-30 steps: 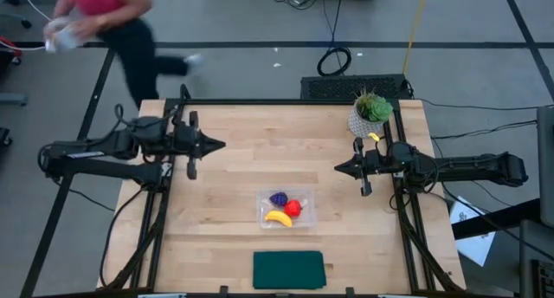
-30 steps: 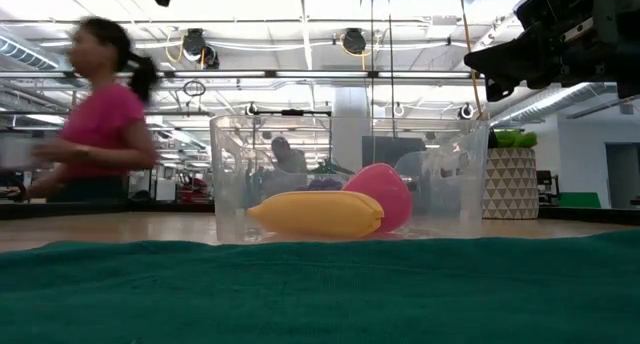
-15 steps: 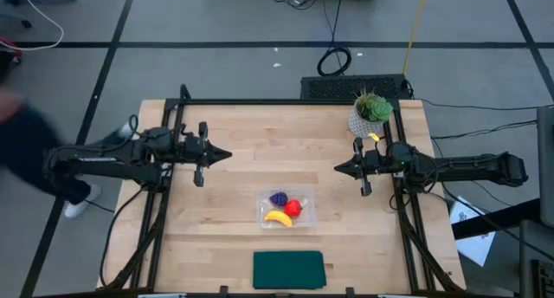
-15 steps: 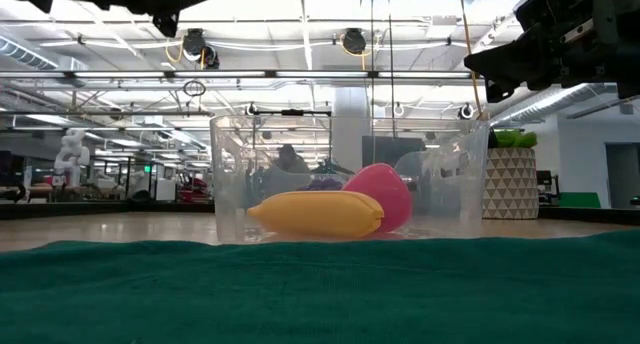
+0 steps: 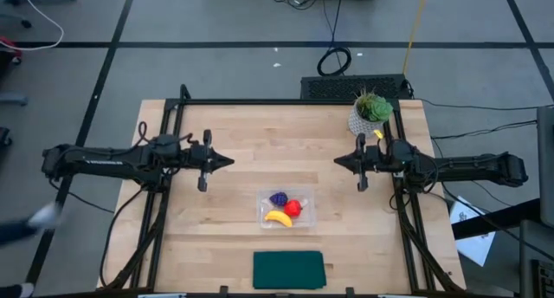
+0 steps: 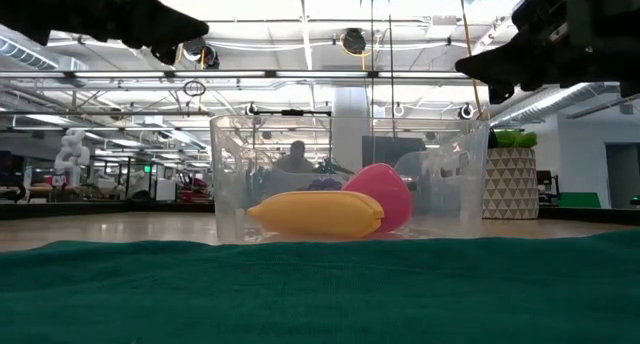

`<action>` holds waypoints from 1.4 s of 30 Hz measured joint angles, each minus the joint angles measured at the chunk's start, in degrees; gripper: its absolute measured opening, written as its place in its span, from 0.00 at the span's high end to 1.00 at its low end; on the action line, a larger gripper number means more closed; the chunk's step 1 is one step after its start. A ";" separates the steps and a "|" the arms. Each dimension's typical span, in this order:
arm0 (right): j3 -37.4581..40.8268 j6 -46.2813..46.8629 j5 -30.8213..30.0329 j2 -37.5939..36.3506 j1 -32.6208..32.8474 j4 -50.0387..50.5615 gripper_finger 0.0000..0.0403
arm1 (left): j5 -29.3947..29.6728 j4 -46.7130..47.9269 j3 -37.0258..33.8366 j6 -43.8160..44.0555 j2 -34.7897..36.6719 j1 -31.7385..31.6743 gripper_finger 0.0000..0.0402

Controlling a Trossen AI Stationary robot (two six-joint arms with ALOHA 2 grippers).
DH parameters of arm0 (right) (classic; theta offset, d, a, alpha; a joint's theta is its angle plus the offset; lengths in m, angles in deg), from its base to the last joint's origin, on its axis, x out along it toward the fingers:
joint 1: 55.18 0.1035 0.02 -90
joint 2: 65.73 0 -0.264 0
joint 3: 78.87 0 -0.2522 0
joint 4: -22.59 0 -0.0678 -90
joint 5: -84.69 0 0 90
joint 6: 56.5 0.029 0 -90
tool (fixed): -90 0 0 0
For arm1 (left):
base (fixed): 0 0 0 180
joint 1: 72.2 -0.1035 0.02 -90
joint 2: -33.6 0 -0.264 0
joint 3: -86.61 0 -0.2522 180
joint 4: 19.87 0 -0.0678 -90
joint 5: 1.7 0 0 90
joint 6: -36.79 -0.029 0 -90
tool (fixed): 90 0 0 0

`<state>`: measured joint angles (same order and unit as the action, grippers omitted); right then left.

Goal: Pick and placing Produce into tupperware
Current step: Return to Home Position

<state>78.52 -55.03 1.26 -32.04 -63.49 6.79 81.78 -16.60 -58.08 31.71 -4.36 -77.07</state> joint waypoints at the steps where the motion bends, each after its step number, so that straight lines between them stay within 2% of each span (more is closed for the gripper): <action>1: 0.00 0.27 -1.09 0.00 -0.01 -0.18 1.00 | 0.00 -0.34 -0.37 -0.37 0.00 0.00 0.99; 11: -0.02 0.84 -2.00 -0.02 -0.08 -2.76 1.00 | -0.04 -1.43 -2.77 -3.56 0.02 0.00 0.99; 15: -0.02 1.02 -0.49 -0.04 -0.39 -3.65 1.00 | -0.01 -1.08 -2.78 -5.24 0.47 -0.01 0.99; 19: -0.02 0.93 4.27 -0.06 -0.33 -4.95 1.00 | 0.11 1.22 -2.79 -5.83 2.63 -1.33 0.99; 28: -0.02 1.28 4.61 -3.25 -0.22 -3.98 1.00 | -1.02 6.27 -2.79 -5.78 9.17 -4.86 0.99; 34: -0.03 2.14 6.08 -5.38 -0.22 -3.21 1.00 | -3.88 8.94 -2.79 -6.89 11.51 -6.07 0.99; 42: -0.02 2.39 7.24 -8.08 -0.22 -0.91 1.00 | -4.14 13.43 -2.79 -7.28 14.72 -7.86 0.99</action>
<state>78.50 -52.64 8.50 -40.12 -63.71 5.87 77.64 -3.17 -60.87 24.43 10.37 -84.93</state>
